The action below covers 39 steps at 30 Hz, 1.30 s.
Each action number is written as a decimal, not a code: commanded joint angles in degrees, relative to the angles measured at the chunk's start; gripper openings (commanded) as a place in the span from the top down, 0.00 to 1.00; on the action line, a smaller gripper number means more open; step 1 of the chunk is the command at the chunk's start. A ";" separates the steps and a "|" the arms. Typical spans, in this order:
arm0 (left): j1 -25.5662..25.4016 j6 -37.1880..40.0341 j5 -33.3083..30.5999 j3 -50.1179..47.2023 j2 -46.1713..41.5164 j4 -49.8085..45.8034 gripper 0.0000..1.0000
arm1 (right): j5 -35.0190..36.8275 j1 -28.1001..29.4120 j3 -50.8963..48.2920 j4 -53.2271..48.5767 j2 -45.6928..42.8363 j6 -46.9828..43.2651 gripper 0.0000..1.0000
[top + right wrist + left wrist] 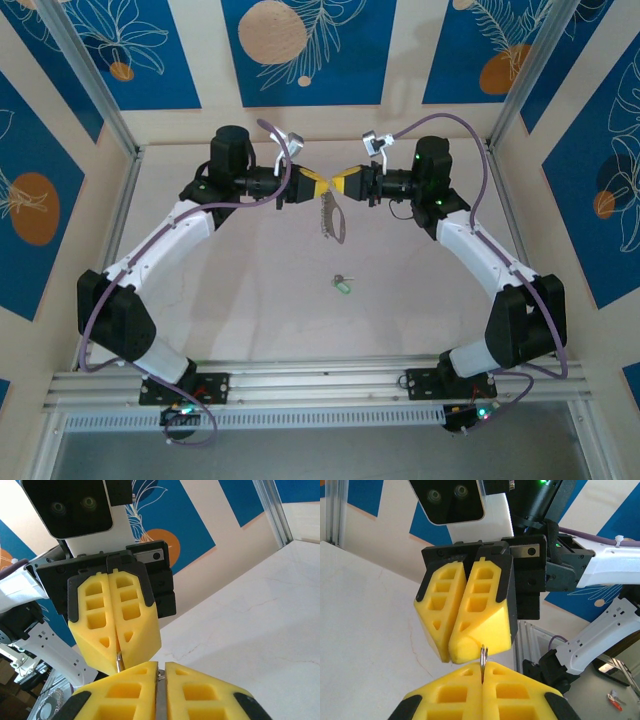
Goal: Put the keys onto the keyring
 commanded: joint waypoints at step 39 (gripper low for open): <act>-0.69 0.93 1.26 1.36 0.48 2.83 1.00 | 1.37 0.07 -4.89 7.55 -4.65 5.69 0.59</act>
